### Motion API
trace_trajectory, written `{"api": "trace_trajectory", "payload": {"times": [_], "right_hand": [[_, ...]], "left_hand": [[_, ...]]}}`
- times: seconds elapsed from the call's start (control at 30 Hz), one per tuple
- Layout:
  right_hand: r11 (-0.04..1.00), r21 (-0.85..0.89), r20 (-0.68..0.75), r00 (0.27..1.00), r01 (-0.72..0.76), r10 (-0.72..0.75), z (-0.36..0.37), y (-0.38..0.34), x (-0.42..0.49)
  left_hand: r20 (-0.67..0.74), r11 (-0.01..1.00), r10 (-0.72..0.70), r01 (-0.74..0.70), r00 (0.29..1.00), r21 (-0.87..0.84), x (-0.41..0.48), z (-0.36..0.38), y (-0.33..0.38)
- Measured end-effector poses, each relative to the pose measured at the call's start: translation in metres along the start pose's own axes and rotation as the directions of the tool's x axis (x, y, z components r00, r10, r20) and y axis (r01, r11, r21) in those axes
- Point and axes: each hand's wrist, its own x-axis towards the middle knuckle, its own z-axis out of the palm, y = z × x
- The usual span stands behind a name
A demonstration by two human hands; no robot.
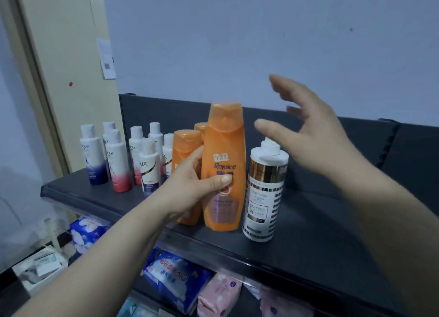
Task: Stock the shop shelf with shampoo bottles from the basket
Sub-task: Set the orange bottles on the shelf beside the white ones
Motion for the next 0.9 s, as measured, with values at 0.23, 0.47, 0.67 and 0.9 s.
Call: {"api": "trace_trajectory", "payload": {"times": [0.23,0.47,0.67,0.9], "right_hand": [[0.991,-0.119,0.409,0.906,-0.062,0.106,-0.017,-0.042,0.086],[0.98,-0.185,0.296,0.947,-0.068,0.122,-0.049,-0.064,0.137],[0.961,-0.253,0.239,0.955,-0.114,0.176,-0.044,-0.054,0.183],[0.902,-0.344,0.311,0.875,-0.259,0.37,0.023,0.008,0.214]], "left_hand": [[0.112,0.993,0.075,-0.085,0.991,0.083,0.04,-0.003,0.027],[0.014,0.858,0.298,-0.274,0.955,0.434,0.084,-0.026,0.072],[-0.096,0.567,0.307,-0.101,0.947,0.818,0.093,-0.085,0.069],[-0.053,0.566,0.187,-0.063,0.981,0.822,0.081,-0.104,0.024]]}}
